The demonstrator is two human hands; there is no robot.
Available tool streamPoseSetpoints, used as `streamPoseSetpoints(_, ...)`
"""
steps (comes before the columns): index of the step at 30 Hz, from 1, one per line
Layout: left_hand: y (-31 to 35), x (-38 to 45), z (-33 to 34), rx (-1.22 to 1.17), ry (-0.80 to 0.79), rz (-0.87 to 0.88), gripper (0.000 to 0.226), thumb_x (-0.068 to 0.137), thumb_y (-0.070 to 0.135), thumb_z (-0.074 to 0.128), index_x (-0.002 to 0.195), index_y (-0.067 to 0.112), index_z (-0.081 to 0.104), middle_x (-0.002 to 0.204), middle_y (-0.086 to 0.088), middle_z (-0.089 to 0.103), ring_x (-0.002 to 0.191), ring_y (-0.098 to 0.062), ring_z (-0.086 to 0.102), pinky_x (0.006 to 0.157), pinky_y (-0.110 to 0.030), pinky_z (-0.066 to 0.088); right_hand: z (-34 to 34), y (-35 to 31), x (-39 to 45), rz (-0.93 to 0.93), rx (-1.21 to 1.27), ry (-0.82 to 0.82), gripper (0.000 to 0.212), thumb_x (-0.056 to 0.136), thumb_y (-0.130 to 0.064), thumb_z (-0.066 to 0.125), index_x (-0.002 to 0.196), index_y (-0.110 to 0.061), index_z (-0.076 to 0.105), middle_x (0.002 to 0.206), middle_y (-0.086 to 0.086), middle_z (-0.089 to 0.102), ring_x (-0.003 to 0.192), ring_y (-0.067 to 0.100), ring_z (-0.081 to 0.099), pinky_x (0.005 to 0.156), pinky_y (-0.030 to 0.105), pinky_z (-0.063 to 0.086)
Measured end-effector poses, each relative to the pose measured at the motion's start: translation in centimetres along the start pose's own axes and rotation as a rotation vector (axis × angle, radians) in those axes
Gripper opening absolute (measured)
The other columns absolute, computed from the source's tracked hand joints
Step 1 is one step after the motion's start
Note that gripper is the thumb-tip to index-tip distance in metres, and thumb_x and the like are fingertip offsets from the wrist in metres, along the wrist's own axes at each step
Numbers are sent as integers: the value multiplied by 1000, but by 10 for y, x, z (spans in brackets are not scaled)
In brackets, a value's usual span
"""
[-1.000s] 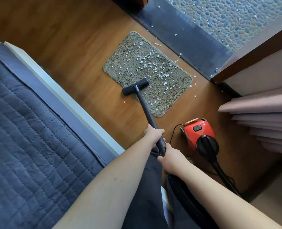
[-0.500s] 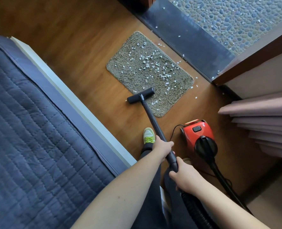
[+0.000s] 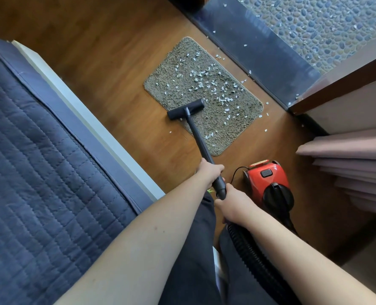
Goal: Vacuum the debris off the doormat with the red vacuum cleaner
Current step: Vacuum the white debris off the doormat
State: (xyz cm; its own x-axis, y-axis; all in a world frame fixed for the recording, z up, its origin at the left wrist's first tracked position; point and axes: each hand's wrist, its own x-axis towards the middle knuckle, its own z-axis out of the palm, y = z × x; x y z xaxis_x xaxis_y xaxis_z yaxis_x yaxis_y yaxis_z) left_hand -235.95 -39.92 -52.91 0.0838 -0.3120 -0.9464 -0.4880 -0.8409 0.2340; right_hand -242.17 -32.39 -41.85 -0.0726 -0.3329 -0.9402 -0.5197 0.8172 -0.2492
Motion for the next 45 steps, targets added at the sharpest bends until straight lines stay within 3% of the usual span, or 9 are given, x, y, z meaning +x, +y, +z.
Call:
streamPoseSetpoints(4,-8,-6,6,15,-15,-39,86,75,16,65,150,20,23,103,-10,58,70,-27,72,64,-43,63,1,9,-9,2,-35,14,42,92,-25,52,132,-16,42,98,6,63,58,12,60,44,17,42)
streamPoseSetpoints(9,-32,-21,24,17,-45,-50,90,85,14,62,156,21,7,126,-12,56,70,-21,70,58,-33,62,7,36,-28,28,-16,-21,46,89,-24,51,133,-19,39,98,11,68,73,25,70,69,34,60)
streamPoseSetpoints(14,-49,-33,32,-12,-61,-32,89,92,14,59,158,25,1,137,-12,49,62,-15,66,42,-20,51,16,54,-38,31,-40,-21,48,88,-24,51,133,-16,39,101,12,67,77,27,69,69,32,59)
streamPoseSetpoints(20,-60,-27,16,-43,-28,-38,87,89,14,59,157,25,7,132,-14,53,58,-17,67,46,-24,54,25,46,-38,-17,-46,-35,44,91,-22,49,133,-16,38,91,9,64,60,20,65,55,27,56)
streamPoseSetpoints(27,-42,-8,-10,-9,18,16,71,86,11,63,147,11,26,115,-15,56,48,-19,63,37,-23,48,30,16,-13,-40,-87,-14,39,89,-27,52,126,-14,45,116,13,64,94,30,65,70,30,49)
streamPoseSetpoints(34,-29,1,-25,98,11,32,54,88,10,63,134,5,35,123,-20,51,57,-18,55,27,-16,37,31,-2,-1,-16,-7,-41,39,90,-25,53,126,-11,45,98,10,67,60,19,70,56,27,56)
streamPoseSetpoints(40,-51,-9,-11,-31,-18,-40,74,69,19,67,135,15,35,114,-14,59,71,-28,73,58,-44,62,35,15,-22,-42,-92,-21,35,89,-25,51,123,-15,46,97,7,66,62,17,65,52,24,48)
streamPoseSetpoints(43,-62,-25,-6,-109,-79,-76,83,82,15,61,150,23,14,118,-14,59,68,-22,70,54,-33,59,37,28,-37,-33,-125,-40,37,87,-27,51,122,-17,44,98,10,68,78,27,70,75,37,59)
streamPoseSetpoints(45,-73,-28,-3,-126,-91,-79,91,86,16,60,155,27,2,128,-13,56,78,-22,70,63,-35,62,38,34,-46,-30,-154,-47,40,87,-26,50,125,-18,41,96,11,68,78,28,70,75,38,60)
